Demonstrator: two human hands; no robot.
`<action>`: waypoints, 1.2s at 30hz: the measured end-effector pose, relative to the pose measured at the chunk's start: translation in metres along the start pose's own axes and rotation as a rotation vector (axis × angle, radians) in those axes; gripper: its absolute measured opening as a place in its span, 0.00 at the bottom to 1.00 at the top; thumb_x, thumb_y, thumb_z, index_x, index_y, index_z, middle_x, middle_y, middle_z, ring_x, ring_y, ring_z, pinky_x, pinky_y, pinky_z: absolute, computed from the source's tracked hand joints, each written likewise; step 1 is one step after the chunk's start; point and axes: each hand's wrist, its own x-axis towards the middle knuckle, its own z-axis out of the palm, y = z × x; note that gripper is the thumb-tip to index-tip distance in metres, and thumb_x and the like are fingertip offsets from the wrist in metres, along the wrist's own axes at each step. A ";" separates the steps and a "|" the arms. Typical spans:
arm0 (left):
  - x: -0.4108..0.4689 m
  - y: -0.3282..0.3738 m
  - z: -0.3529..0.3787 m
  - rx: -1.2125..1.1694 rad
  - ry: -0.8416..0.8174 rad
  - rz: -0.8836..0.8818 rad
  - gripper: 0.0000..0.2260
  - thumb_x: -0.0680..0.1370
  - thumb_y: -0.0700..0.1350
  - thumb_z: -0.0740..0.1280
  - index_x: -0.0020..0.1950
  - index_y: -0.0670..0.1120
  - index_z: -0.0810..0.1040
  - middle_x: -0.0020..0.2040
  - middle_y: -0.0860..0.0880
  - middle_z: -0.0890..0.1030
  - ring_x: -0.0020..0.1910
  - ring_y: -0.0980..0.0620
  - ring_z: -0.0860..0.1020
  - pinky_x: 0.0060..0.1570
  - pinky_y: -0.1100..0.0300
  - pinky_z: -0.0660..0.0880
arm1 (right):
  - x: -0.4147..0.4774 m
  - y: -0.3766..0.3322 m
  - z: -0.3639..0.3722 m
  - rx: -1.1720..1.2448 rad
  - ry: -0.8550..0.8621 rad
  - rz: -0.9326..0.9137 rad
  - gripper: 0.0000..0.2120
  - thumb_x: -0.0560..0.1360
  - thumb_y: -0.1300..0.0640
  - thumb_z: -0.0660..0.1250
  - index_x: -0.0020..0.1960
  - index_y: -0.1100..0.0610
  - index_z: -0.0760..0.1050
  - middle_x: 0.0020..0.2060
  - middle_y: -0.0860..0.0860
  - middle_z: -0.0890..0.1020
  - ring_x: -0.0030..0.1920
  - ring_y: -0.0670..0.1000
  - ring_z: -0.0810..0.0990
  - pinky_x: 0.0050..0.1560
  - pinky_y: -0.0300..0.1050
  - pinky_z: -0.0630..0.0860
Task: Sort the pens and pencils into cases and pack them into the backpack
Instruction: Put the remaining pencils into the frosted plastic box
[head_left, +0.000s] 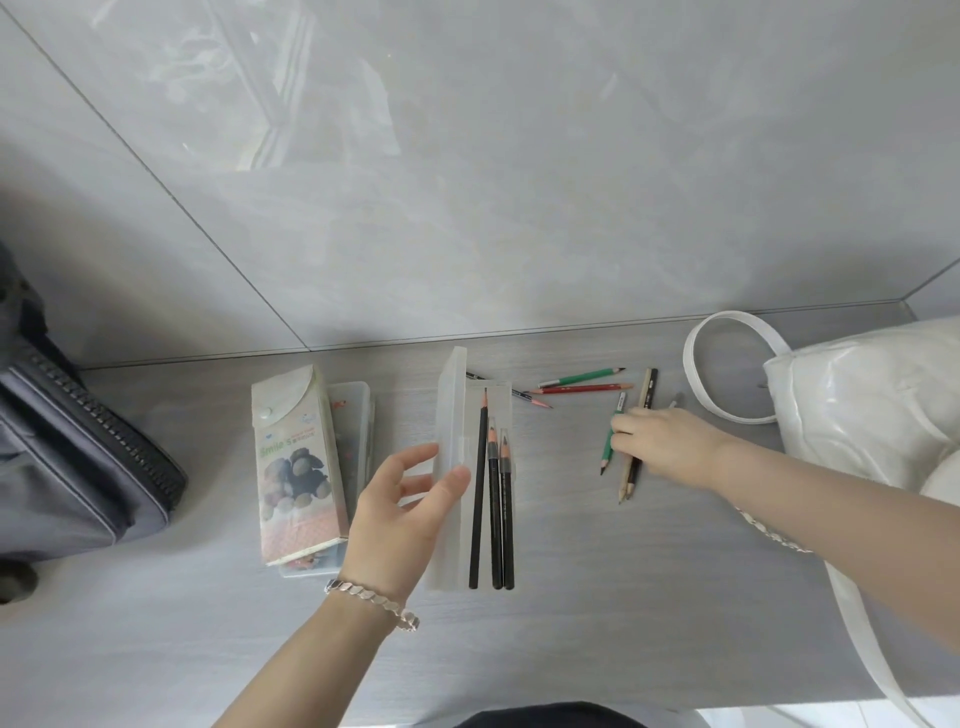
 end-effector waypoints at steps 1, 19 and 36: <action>0.000 0.000 0.000 -0.001 0.000 0.000 0.24 0.53 0.64 0.71 0.47 0.61 0.76 0.51 0.44 0.81 0.53 0.48 0.80 0.55 0.41 0.76 | 0.003 0.000 -0.004 -0.055 -0.034 -0.018 0.14 0.59 0.69 0.72 0.43 0.58 0.76 0.43 0.54 0.78 0.44 0.54 0.79 0.29 0.42 0.61; -0.002 0.005 -0.005 0.029 0.024 0.001 0.18 0.59 0.60 0.71 0.48 0.62 0.76 0.50 0.47 0.82 0.53 0.50 0.79 0.59 0.42 0.74 | 0.009 -0.075 -0.098 1.628 0.840 0.352 0.11 0.79 0.67 0.53 0.41 0.56 0.68 0.32 0.52 0.70 0.26 0.39 0.72 0.30 0.28 0.69; -0.016 0.007 0.000 -0.060 -0.013 0.081 0.17 0.54 0.62 0.71 0.42 0.65 0.79 0.50 0.46 0.83 0.52 0.50 0.80 0.58 0.41 0.75 | 0.028 -0.137 -0.100 0.788 0.332 0.493 0.27 0.71 0.49 0.69 0.66 0.58 0.69 0.50 0.52 0.75 0.53 0.53 0.76 0.50 0.45 0.74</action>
